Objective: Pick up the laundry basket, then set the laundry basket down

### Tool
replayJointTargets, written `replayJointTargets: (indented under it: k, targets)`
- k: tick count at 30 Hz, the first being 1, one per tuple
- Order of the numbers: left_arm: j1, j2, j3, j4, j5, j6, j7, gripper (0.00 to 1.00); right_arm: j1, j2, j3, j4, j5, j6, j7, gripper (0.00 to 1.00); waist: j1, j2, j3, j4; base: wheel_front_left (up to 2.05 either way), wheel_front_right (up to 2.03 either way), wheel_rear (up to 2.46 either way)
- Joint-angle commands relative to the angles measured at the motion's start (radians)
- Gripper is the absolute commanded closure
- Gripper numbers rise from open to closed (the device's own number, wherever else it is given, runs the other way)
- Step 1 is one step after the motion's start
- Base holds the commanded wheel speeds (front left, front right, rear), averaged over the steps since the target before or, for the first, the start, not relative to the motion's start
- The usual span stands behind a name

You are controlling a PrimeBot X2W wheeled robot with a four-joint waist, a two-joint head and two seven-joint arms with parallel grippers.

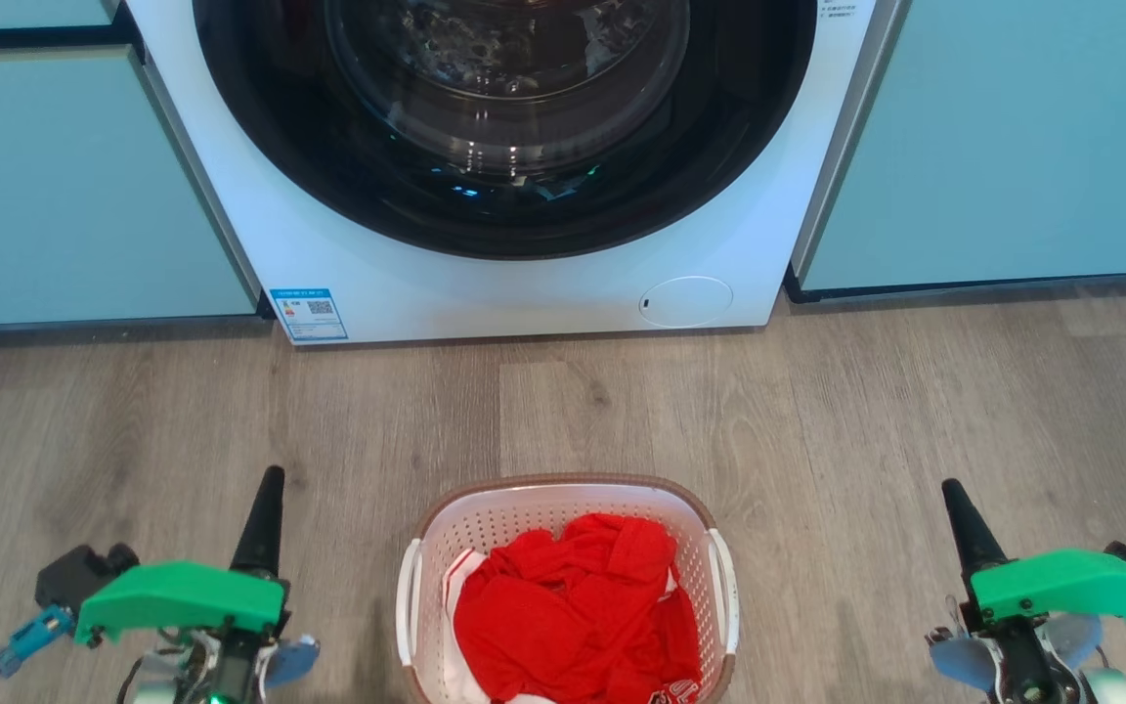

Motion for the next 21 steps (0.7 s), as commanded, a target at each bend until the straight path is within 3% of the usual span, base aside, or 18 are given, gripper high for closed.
replayJointTargets:
  k: [1,21]
  targets:
    - [-0.062,0.017,0.041,-0.026,-0.032,-0.013,0.009,1.0,-0.054,-0.021,0.007,-0.027,0.028,0.005,0.008,1.0,0.0,0.0,0.0,-0.001,0.0,0.0,0.0]
    - [-0.087,0.016,0.099,-0.004,-0.25,-0.047,0.069,1.0,-0.08,-0.022,-0.026,-0.01,0.218,0.006,0.066,1.0,0.0,0.0,-0.004,-0.01,0.0,0.0,0.0]
